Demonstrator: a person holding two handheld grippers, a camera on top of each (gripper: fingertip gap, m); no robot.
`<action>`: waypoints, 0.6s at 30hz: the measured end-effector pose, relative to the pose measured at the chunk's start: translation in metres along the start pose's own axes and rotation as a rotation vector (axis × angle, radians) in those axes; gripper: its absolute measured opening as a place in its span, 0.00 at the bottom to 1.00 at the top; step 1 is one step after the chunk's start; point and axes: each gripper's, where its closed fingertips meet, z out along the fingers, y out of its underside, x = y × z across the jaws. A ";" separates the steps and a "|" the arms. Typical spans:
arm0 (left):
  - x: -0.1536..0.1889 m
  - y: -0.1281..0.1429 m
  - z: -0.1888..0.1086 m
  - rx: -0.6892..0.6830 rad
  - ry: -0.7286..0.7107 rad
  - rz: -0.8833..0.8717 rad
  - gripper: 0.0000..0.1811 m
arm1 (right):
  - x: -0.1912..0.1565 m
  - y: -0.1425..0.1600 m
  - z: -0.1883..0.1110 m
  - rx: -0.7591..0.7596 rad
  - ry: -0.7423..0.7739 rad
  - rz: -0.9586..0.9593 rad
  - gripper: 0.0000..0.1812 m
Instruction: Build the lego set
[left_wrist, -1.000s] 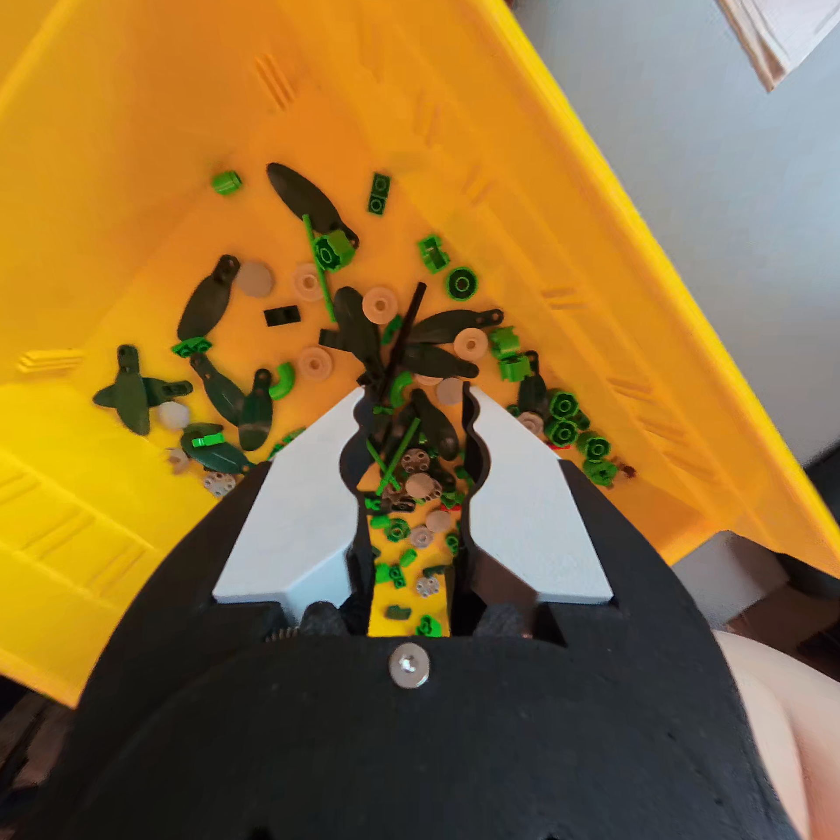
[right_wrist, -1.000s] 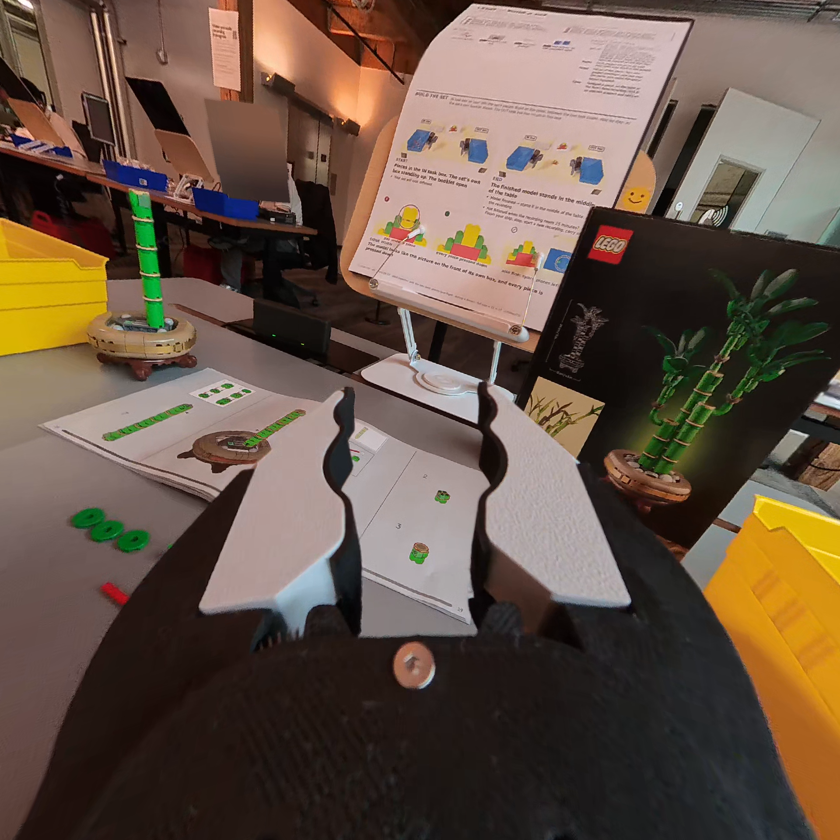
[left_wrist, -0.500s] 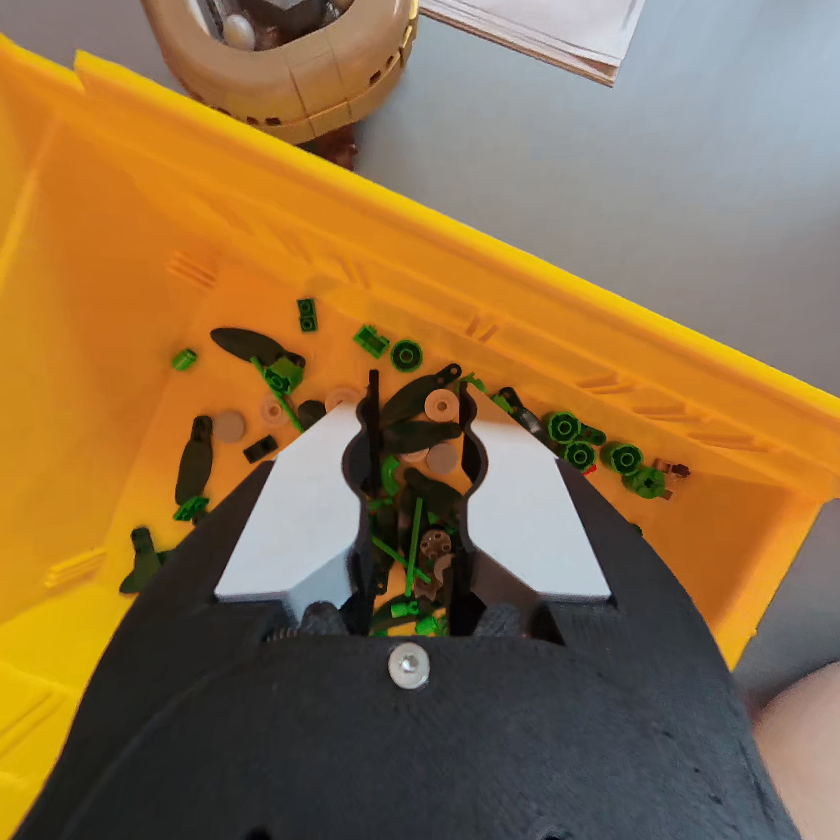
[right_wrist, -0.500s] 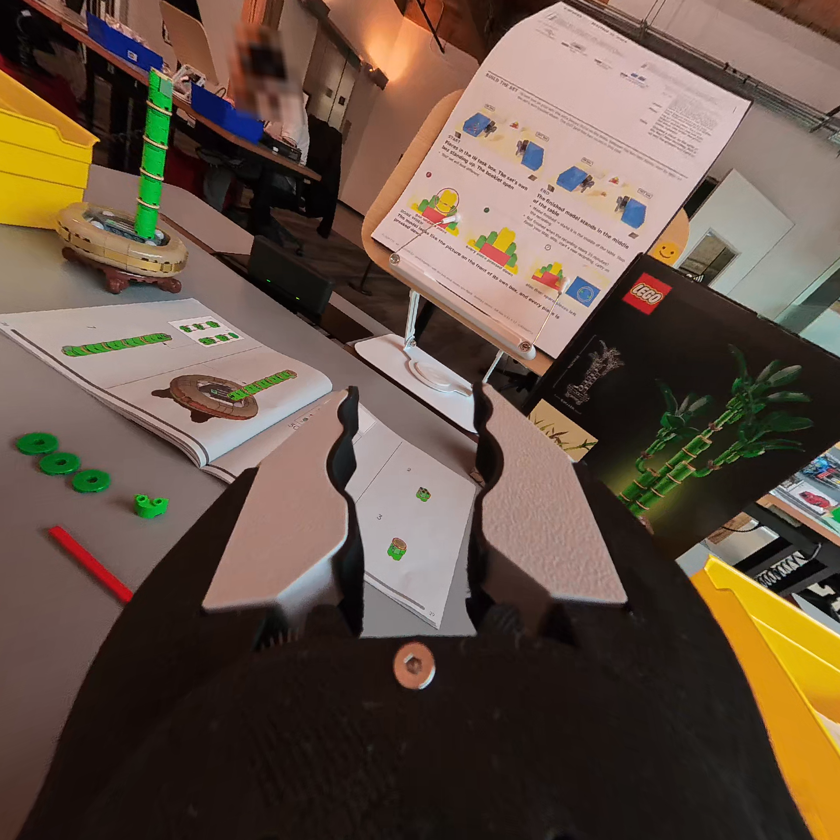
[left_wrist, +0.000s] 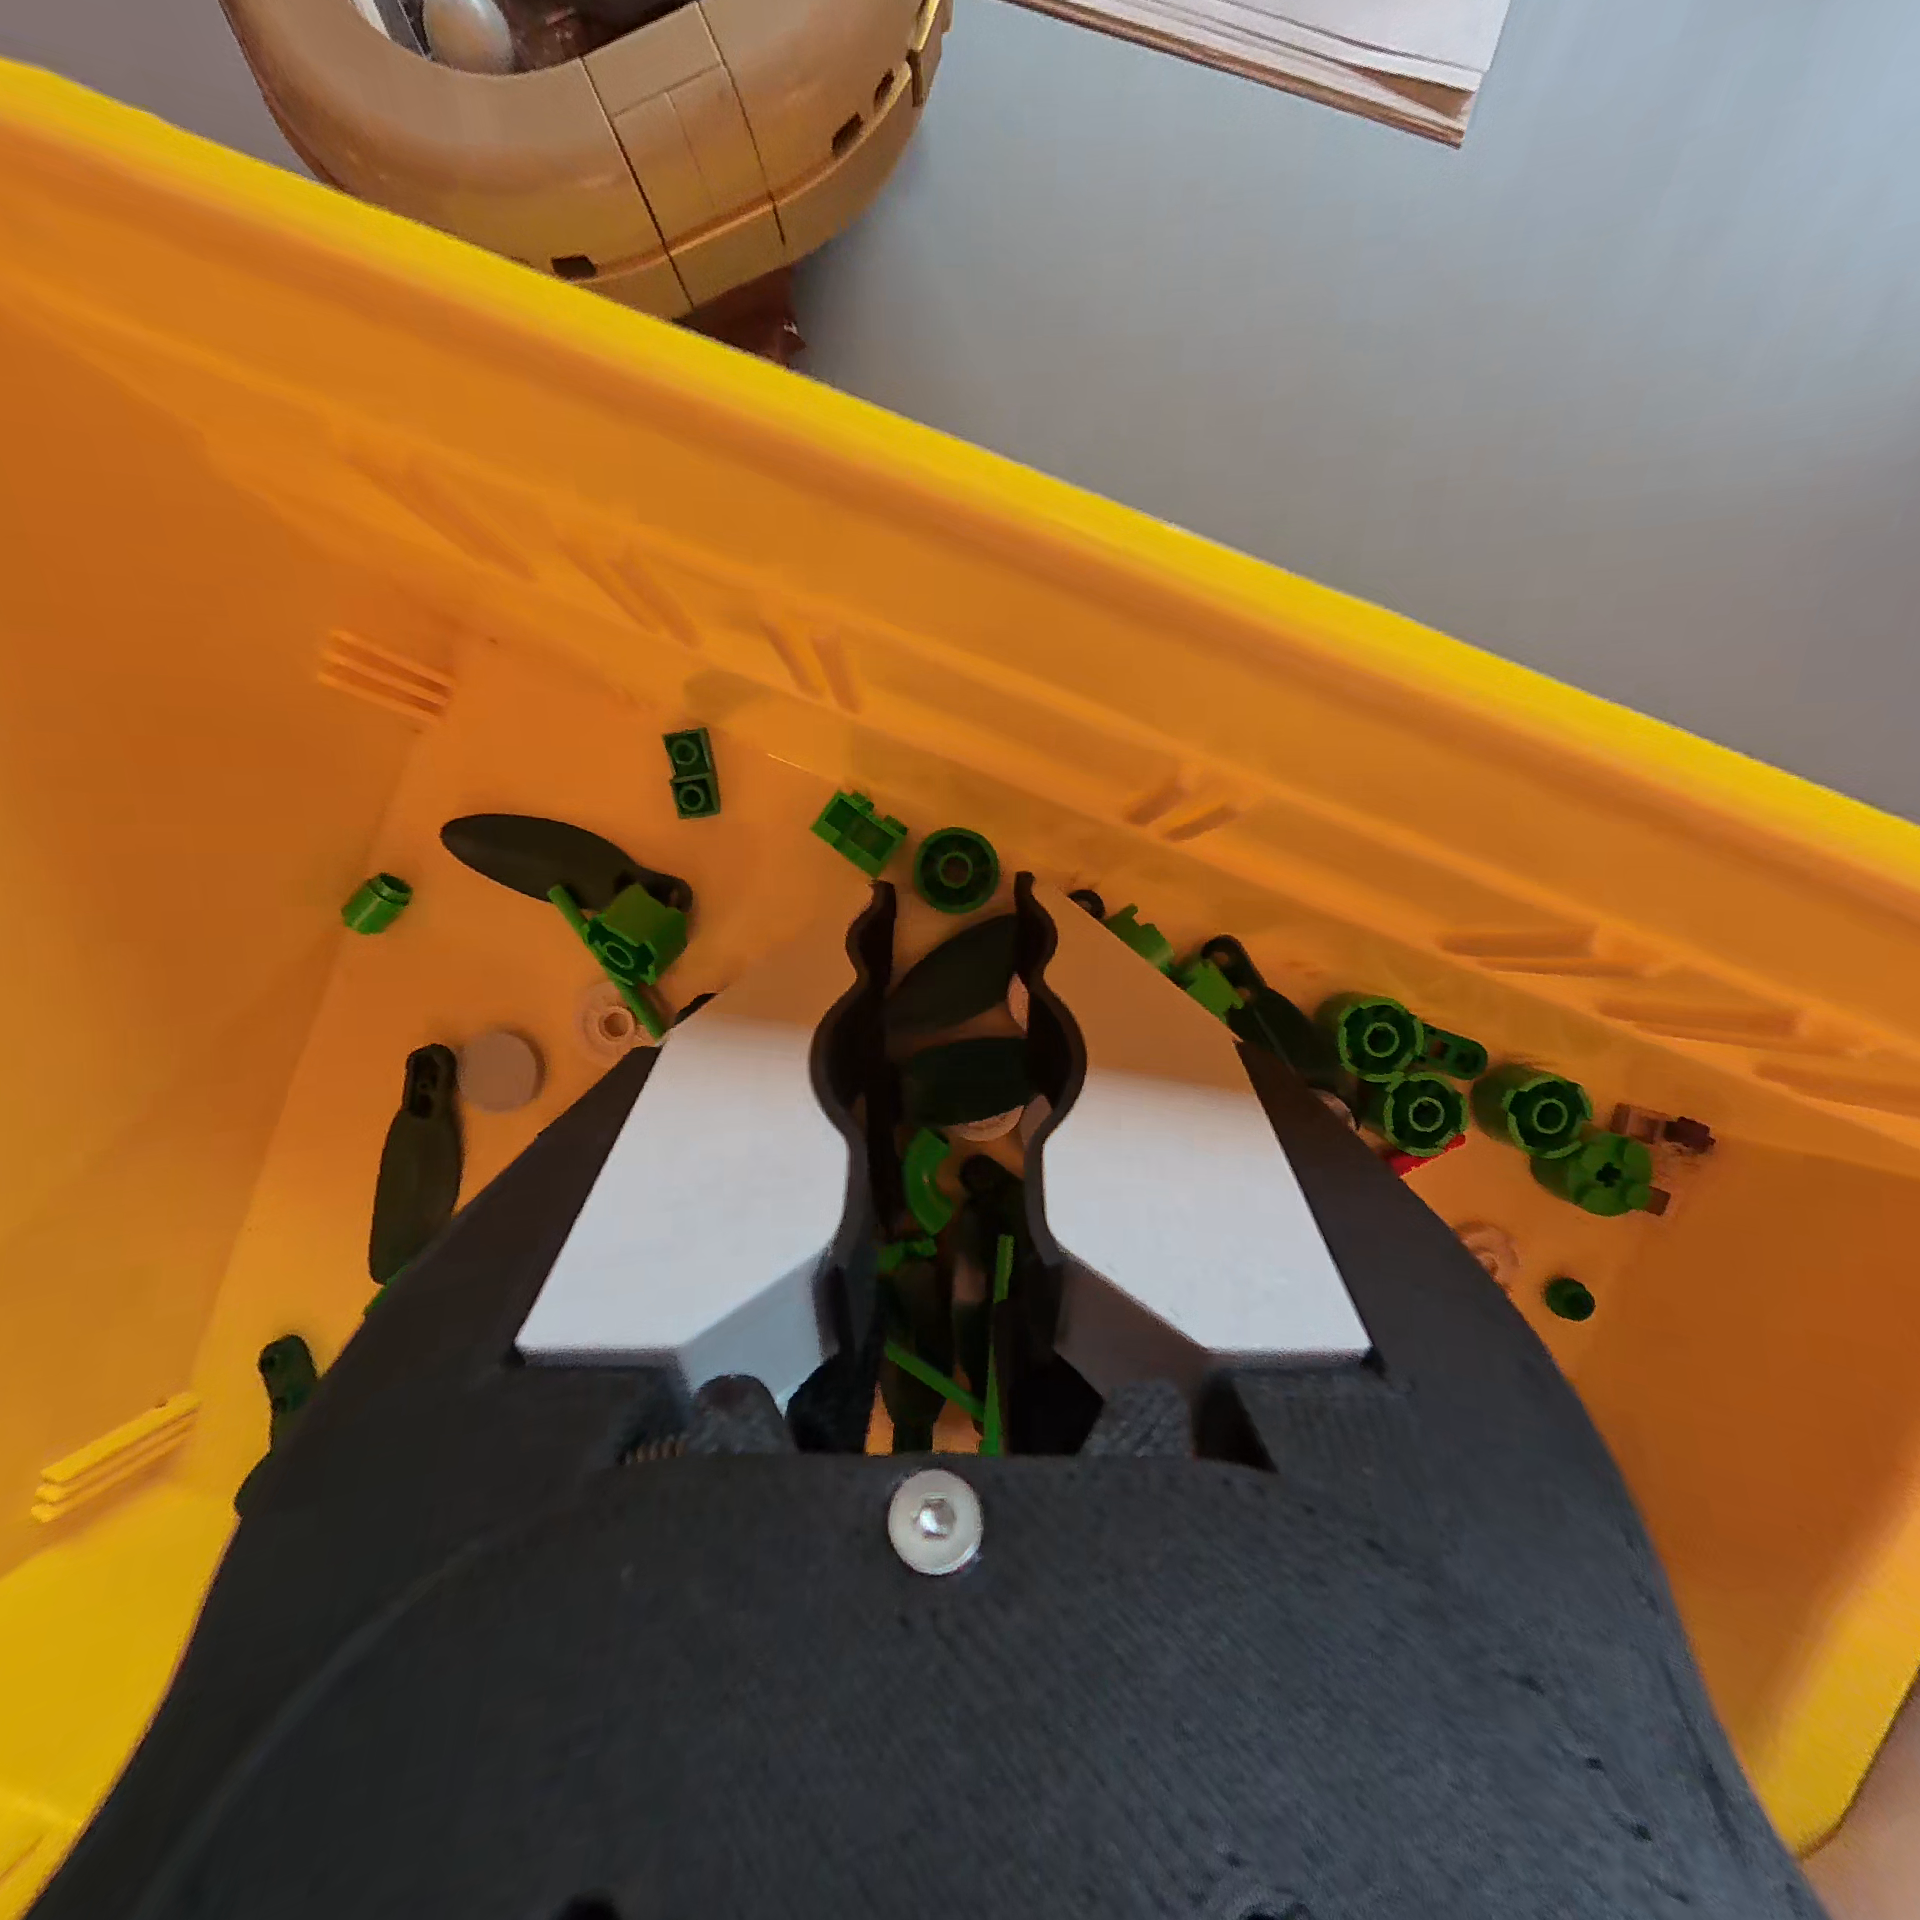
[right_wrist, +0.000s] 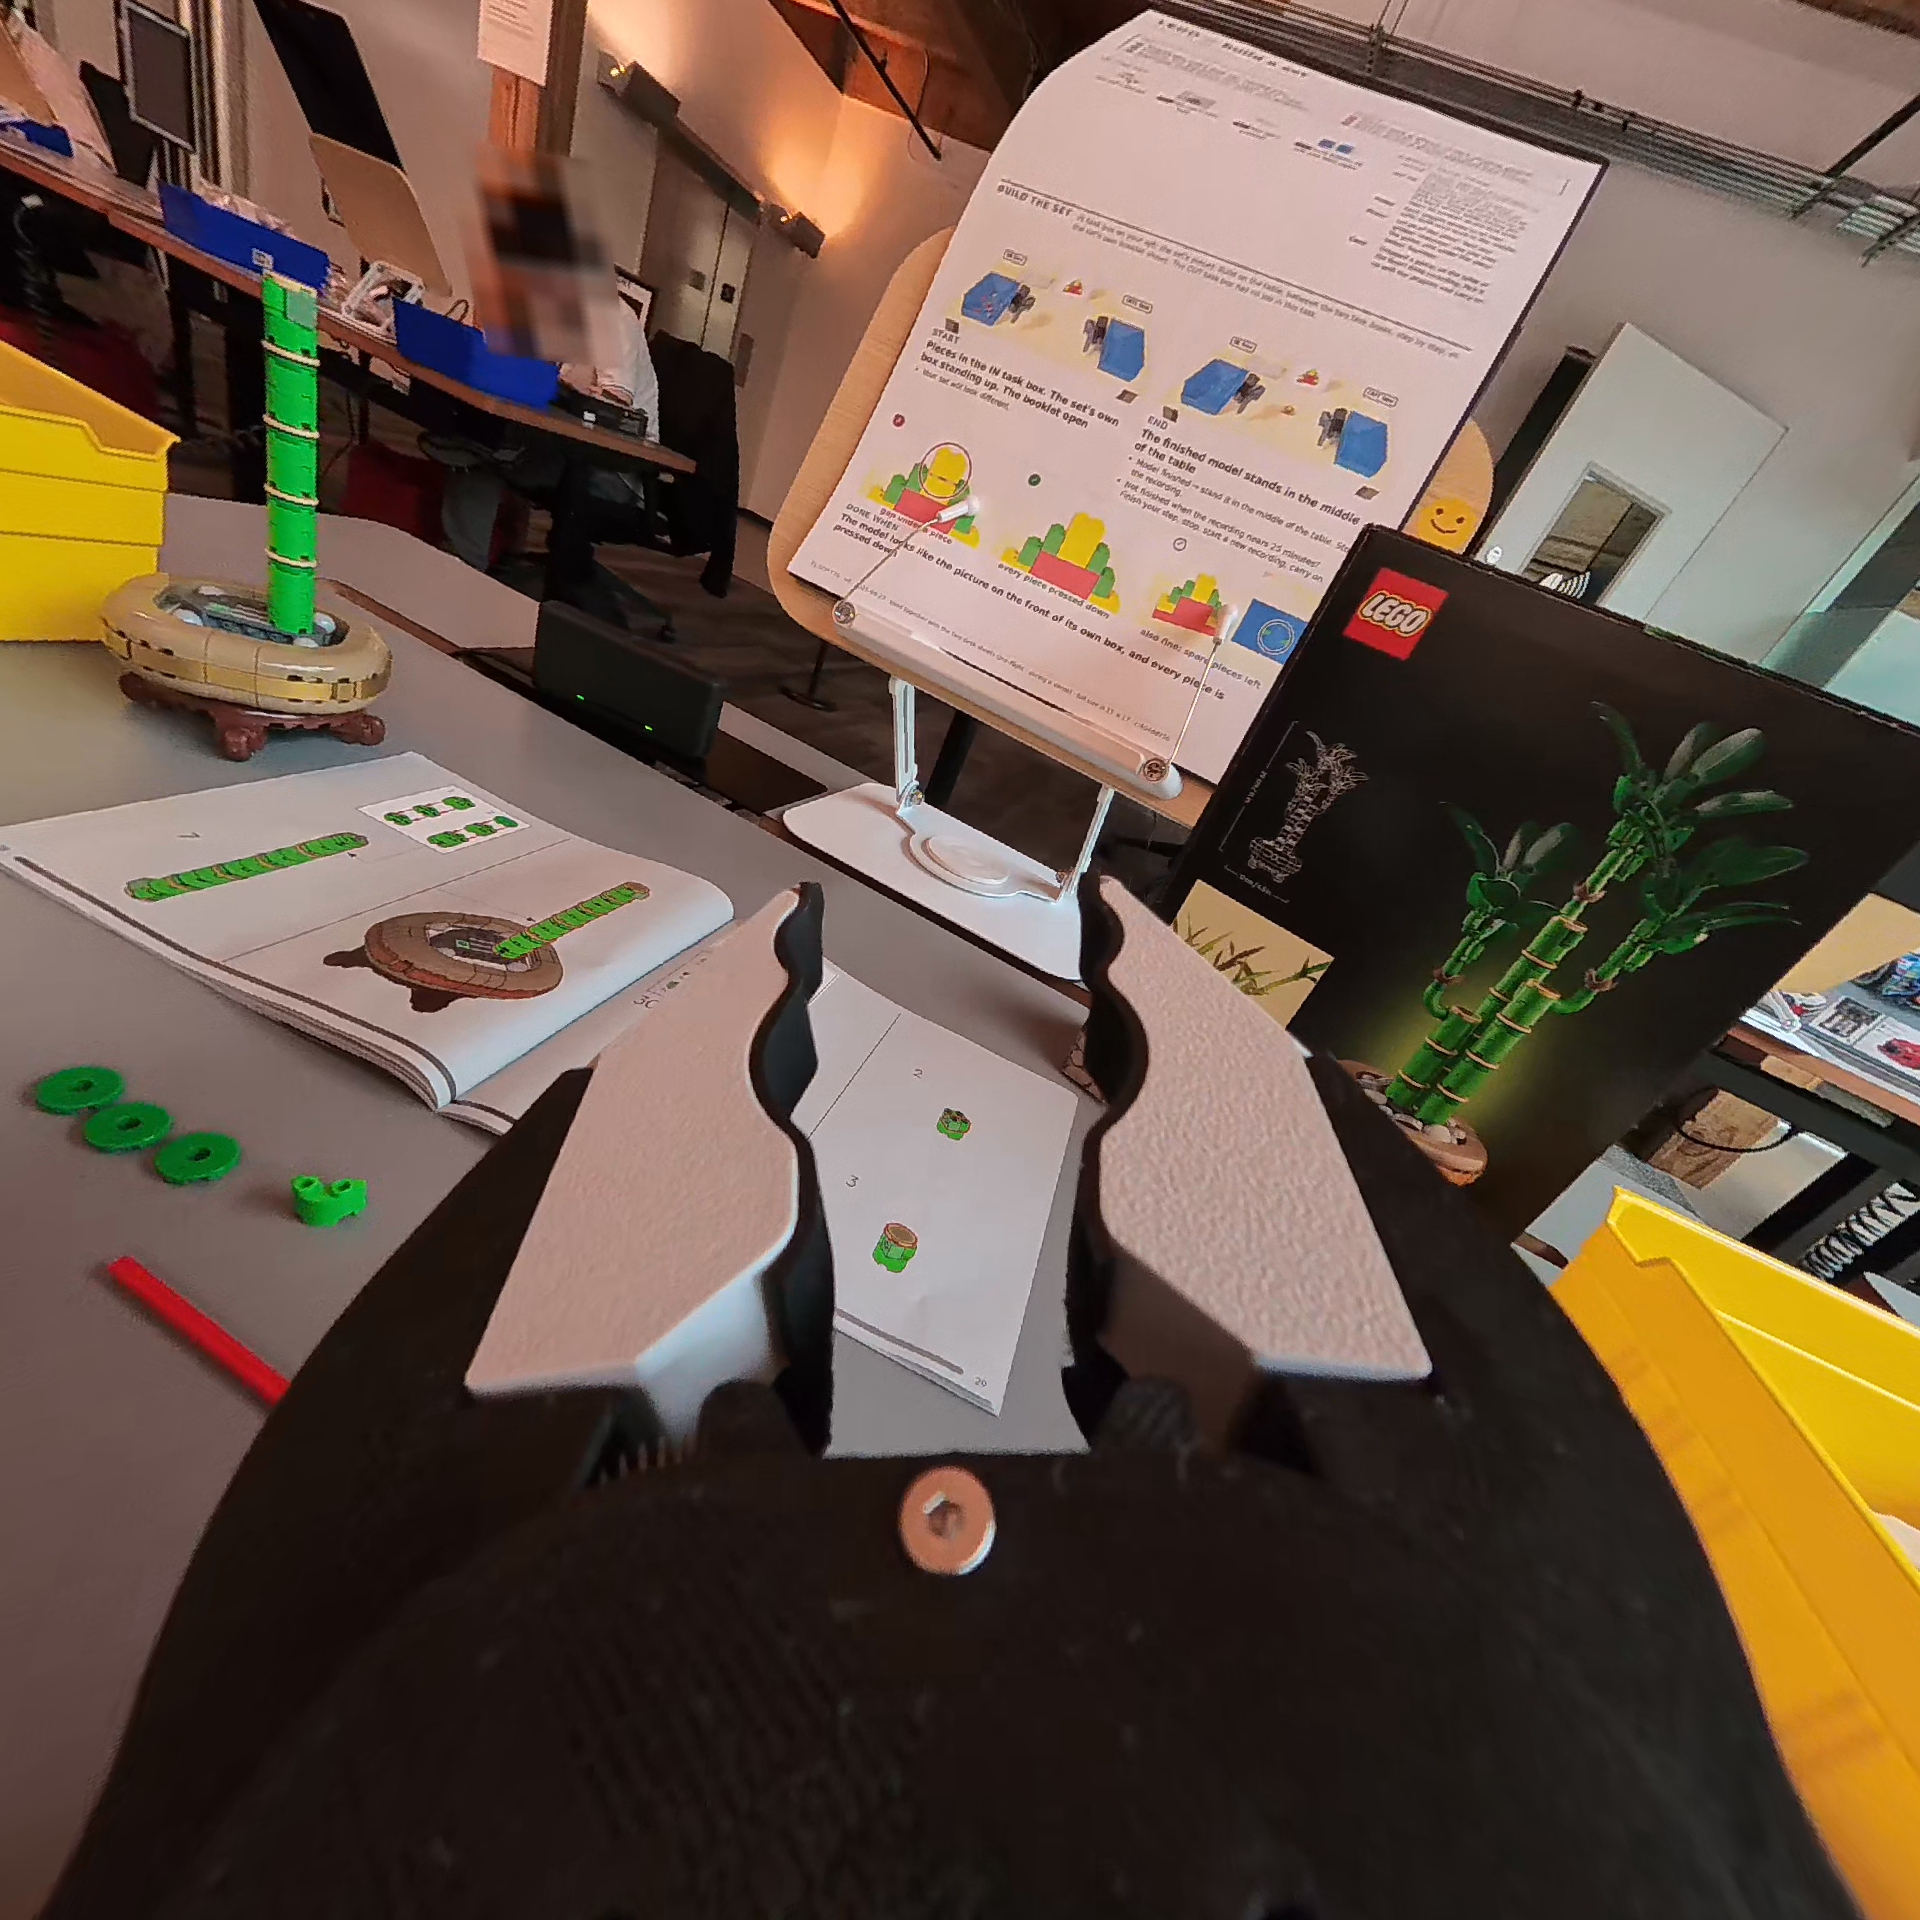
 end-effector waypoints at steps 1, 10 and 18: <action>0.000 0.000 0.001 -0.006 -0.004 0.002 0.12 | 0.000 0.000 0.000 -0.002 -0.002 0.000 0.27; -0.009 0.006 -0.023 0.012 -0.062 -0.030 0.08 | -0.003 -0.001 -0.002 0.001 -0.015 -0.002 0.27; 0.082 -0.102 -0.123 0.436 -0.001 0.301 0.08 | -0.128 -0.079 0.012 0.091 -0.411 -0.047 0.25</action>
